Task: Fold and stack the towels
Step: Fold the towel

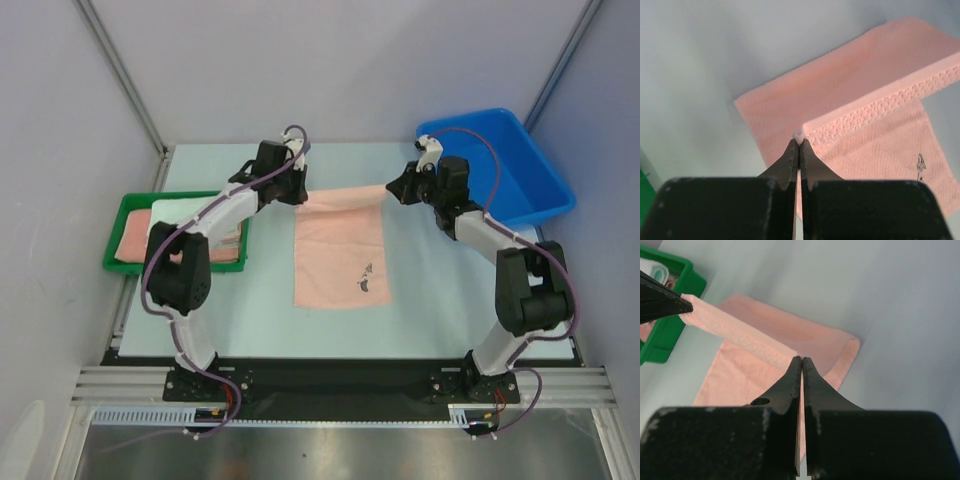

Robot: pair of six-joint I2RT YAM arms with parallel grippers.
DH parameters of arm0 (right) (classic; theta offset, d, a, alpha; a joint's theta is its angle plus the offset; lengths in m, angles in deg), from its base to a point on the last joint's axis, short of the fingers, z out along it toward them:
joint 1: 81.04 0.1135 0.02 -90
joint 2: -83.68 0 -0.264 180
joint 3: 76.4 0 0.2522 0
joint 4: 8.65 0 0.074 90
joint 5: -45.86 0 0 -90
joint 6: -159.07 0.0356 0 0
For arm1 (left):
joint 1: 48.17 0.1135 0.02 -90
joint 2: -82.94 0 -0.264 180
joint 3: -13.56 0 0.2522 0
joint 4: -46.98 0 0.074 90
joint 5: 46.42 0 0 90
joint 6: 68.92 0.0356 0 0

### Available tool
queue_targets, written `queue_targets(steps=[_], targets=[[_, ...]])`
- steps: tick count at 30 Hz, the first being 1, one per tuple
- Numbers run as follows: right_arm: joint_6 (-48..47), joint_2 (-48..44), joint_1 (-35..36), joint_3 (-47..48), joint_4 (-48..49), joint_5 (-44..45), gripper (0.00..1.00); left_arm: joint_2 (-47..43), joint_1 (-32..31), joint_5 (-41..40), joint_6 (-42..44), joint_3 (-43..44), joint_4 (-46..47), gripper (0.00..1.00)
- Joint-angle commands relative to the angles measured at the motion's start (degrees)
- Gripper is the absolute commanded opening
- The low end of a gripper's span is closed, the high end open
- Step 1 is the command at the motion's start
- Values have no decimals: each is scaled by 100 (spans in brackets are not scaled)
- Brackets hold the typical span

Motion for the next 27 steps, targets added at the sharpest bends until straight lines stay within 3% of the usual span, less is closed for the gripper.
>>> queue_targets(steps=[1, 9, 19, 21, 23, 27], targets=[[85, -823, 107, -586, -245, 451, 0, -907, -172, -131, -33, -804, 306, 0], [331, -1631, 625, -1720, -826, 882, 0, -1865, -725, -325, -410, -2379, 332, 0], [630, -2405, 1224, -2723, -1415, 1471, 0, -2393, -1333, -676, -973, -3346, 69, 0], [691, -2554, 1320, -2968, -1459, 1436, 0, -2630, -1342, -773, -1191, -3496, 33, 13], [762, -2651, 1408, -3135, -1530, 1463, 0, -2832, -1342, -791, -1350, -3742, 42, 33], [797, -2757, 1488, -3452, -1460, 1269, 0, -3271, -1342, -808, -1894, -3971, -108, 42]])
